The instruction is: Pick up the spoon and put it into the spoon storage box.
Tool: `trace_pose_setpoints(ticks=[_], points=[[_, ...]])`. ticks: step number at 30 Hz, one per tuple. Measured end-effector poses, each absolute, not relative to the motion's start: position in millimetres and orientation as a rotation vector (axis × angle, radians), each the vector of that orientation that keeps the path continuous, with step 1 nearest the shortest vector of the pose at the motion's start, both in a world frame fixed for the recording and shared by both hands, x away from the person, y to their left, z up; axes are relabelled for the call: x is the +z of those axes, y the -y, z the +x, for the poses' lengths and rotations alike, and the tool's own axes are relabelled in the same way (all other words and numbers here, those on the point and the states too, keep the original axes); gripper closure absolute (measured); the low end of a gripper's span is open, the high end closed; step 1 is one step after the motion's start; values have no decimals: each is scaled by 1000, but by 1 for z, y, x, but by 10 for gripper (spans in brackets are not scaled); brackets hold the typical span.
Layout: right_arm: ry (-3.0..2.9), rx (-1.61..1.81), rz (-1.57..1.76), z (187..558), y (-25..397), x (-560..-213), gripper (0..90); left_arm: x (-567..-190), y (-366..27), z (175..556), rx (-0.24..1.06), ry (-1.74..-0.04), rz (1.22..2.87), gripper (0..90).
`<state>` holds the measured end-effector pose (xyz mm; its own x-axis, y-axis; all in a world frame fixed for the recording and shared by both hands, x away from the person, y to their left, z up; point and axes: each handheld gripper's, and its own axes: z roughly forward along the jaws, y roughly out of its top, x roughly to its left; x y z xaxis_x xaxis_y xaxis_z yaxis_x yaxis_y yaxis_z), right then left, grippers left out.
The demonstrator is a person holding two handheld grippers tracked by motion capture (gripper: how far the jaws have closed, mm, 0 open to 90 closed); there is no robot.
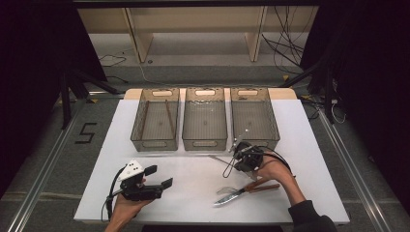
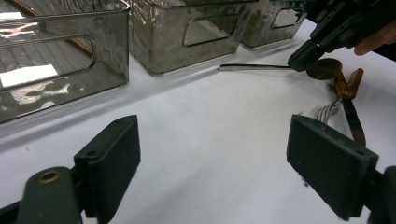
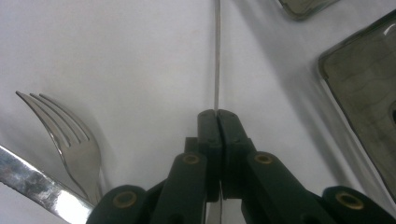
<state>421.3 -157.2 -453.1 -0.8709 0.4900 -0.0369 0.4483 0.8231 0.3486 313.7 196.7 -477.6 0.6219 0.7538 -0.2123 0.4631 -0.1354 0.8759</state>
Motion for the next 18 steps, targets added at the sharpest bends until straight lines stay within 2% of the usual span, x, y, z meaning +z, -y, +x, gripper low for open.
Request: trace_pose_setpoints(ticks=[18], points=[[-2873,496,708,419,153,-448,900,-478,-199,315,345,-1005,1762,177]])
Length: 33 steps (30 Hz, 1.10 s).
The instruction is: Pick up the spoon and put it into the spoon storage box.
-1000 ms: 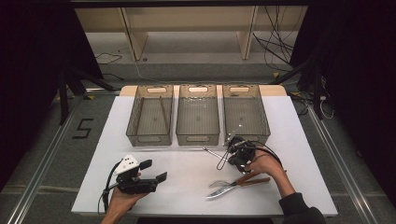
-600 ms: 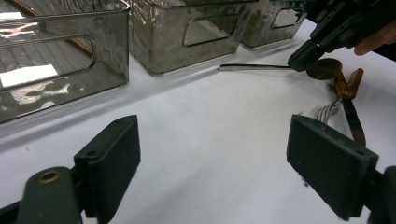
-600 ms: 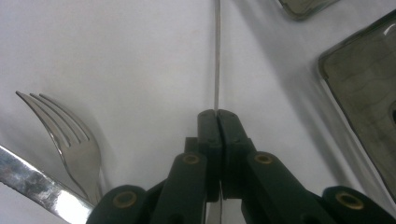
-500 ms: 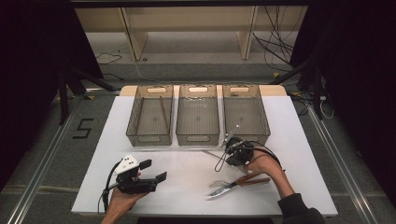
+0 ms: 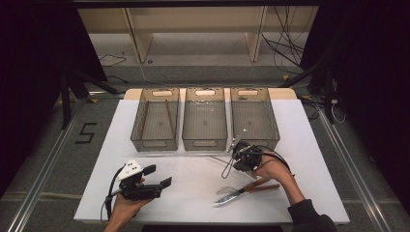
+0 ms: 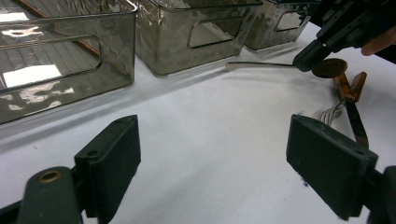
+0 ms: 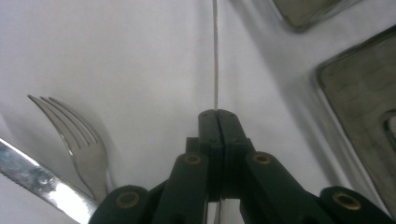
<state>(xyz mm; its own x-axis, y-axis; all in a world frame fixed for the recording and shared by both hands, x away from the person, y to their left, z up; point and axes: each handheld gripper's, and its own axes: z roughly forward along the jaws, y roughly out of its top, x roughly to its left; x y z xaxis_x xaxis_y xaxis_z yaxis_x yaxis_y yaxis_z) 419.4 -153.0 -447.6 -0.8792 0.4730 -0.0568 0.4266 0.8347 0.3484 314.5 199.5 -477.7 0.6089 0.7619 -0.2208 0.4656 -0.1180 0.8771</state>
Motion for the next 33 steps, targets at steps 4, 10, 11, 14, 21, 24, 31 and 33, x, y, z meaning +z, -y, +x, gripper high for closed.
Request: trace_pose_setpoints(ticks=[4,10,11,14,21,24,31,33], points=[[-2855,552,681,416,154,-434,900,-478,-200,315,347,-1008,1758,177],[-2808,691,680,410,154,-410,900,-478,-200,314,354,-999,1753,177],[-2801,713,674,410,153,-407,900,-478,-200,314,354,-999,1749,177],[-2786,766,661,409,150,-400,900,-479,-200,315,348,-998,1752,177],[-2736,876,681,415,141,-386,900,-480,-201,315,358,-993,1750,176],[-2697,933,711,421,138,-379,900,-480,-201,314,365,-992,1745,176],[-2613,1011,815,435,130,-366,900,-480,-202,314,372,-994,1746,175],[-2591,1018,843,438,128,-365,900,-480,-202,314,372,-995,1743,176]])
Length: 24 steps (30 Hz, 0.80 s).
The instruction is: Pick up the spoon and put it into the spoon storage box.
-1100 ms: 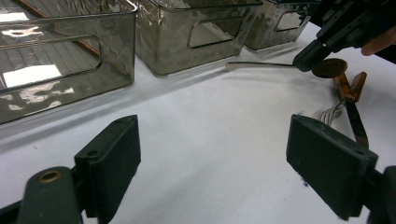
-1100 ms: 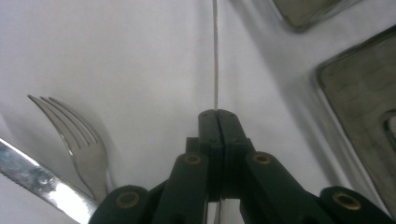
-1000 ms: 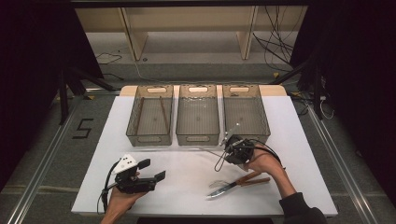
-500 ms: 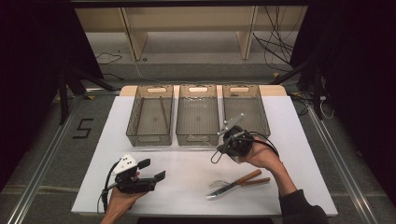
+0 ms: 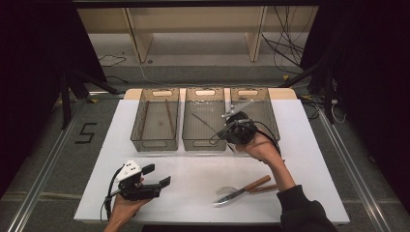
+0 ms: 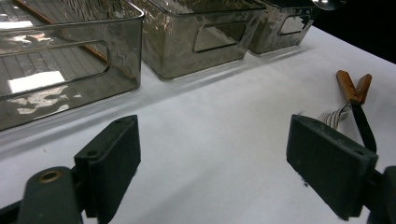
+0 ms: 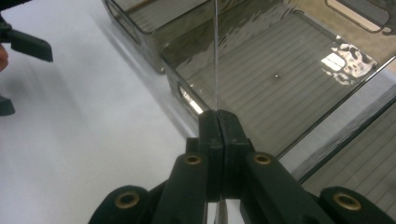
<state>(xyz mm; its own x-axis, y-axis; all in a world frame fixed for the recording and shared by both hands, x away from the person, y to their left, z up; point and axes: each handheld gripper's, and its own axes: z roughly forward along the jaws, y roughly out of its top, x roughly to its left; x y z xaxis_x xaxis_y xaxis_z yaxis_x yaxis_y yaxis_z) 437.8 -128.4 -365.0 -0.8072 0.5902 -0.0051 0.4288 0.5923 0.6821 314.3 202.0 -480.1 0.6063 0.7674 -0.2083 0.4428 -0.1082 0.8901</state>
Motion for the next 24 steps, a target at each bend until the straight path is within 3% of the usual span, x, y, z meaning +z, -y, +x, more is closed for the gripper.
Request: trace_pose_setpoints(ticks=[24], points=[[-2495,1062,1069,475,113,-363,900,-480,-202,314,380,-995,1742,176]])
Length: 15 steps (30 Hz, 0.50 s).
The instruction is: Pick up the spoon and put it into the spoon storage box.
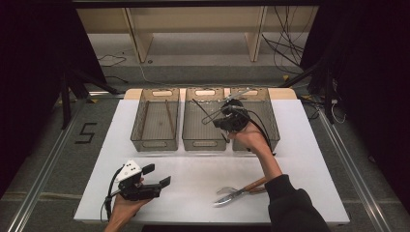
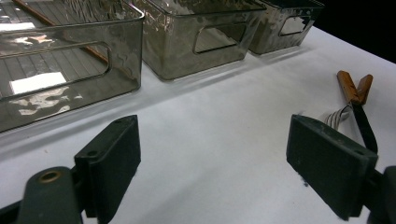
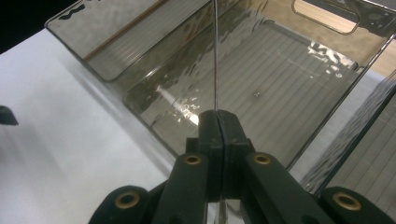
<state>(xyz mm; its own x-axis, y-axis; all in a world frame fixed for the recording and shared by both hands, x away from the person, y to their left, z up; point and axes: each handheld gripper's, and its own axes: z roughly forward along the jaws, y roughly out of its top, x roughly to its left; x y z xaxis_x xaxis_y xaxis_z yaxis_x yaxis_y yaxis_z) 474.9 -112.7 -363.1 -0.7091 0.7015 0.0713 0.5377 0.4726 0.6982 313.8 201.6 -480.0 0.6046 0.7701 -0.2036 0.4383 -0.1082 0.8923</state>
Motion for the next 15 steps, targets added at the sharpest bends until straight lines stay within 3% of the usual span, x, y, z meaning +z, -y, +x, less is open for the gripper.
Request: trace_pose_setpoints(ticks=[15], points=[[-2438,1056,1187,499,99,-367,900,-480,-201,314,379,-991,1748,176]])
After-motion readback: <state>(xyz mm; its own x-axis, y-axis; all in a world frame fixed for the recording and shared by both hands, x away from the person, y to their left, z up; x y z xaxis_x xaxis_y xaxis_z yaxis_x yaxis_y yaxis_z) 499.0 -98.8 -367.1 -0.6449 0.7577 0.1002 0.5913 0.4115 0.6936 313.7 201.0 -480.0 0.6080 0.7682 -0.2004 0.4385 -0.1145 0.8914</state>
